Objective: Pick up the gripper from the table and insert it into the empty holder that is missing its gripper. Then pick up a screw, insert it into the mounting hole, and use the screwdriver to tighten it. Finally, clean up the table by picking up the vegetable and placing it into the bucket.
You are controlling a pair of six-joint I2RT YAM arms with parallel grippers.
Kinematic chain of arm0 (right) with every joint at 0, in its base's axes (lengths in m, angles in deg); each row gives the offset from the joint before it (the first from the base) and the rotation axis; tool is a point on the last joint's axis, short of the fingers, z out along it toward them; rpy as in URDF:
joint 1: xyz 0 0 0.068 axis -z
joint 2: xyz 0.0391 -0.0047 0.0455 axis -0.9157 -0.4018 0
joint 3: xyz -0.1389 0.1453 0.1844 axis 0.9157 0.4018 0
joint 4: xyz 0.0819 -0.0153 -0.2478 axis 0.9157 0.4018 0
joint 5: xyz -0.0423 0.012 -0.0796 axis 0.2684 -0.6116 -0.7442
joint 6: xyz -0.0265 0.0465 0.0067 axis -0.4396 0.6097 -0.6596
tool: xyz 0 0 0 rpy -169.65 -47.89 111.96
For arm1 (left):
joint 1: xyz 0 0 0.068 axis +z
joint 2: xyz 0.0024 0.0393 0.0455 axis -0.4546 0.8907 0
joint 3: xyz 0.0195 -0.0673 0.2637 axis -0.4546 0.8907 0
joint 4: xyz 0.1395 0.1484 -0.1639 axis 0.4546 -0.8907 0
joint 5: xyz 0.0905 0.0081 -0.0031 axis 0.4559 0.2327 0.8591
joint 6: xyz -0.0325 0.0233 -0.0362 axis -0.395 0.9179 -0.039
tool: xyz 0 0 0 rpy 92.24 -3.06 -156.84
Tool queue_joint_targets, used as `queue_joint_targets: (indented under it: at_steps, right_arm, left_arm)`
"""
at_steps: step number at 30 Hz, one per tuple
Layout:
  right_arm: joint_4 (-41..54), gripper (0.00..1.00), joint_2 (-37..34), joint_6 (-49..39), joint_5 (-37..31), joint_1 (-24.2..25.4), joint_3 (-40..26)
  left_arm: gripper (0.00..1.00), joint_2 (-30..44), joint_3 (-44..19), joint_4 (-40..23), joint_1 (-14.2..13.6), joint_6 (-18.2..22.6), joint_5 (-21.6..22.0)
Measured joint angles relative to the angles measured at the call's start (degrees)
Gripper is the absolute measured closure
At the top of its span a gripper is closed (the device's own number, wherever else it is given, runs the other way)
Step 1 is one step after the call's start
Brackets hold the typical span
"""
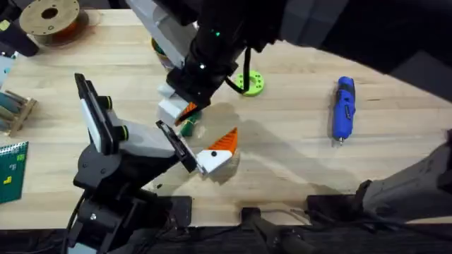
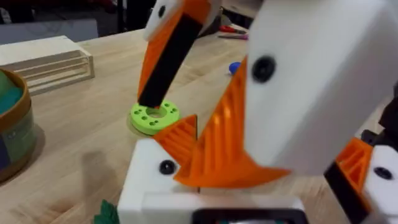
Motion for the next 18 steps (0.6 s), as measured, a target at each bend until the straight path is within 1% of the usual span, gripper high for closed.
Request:
queue_joint_targets:
  at_steps: [5, 12, 14, 16, 17, 18]
  right_arm:
    - [2.26, 0.131, 2.68, 0.0, 0.28, 2.22, 0.0]
    - [8.05, 0.129, 10.26, 0.25, -0.19, 9.19, 0.04]
    - [7.93, 0.129, 12.72, 0.62, -0.28, 11.08, 1.16]
    - [6.21, 0.128, 16.04, 1.51, -0.36, 12.31, 4.56]
    - [-1.43, 0.128, 26.97, 4.41, 0.85, 13.76, 18.66]
    - [-2.73, 0.128, 29.48, 4.9, 1.7, 13.99, 21.7]
  left_arm:
    - [0.014, 0.0, 0.0, -0.01, 0.0, 0.22, 0.02]
    - [0.014, 0.0, 0.0, 0.0, 0.0, 0.35, 0.02]
    - [0.014, 0.0, 0.0, 0.0, 0.0, 0.39, 0.02]
    - [0.014, 0.0, 0.0, 0.0, 0.0, 0.42, 0.02]
    - [0.014, 0.0, 0.0, 0.0, 0.0, 0.42, 0.02]
    - [0.014, 0.0, 0.0, 0.0, 0.0, 0.42, 0.02]
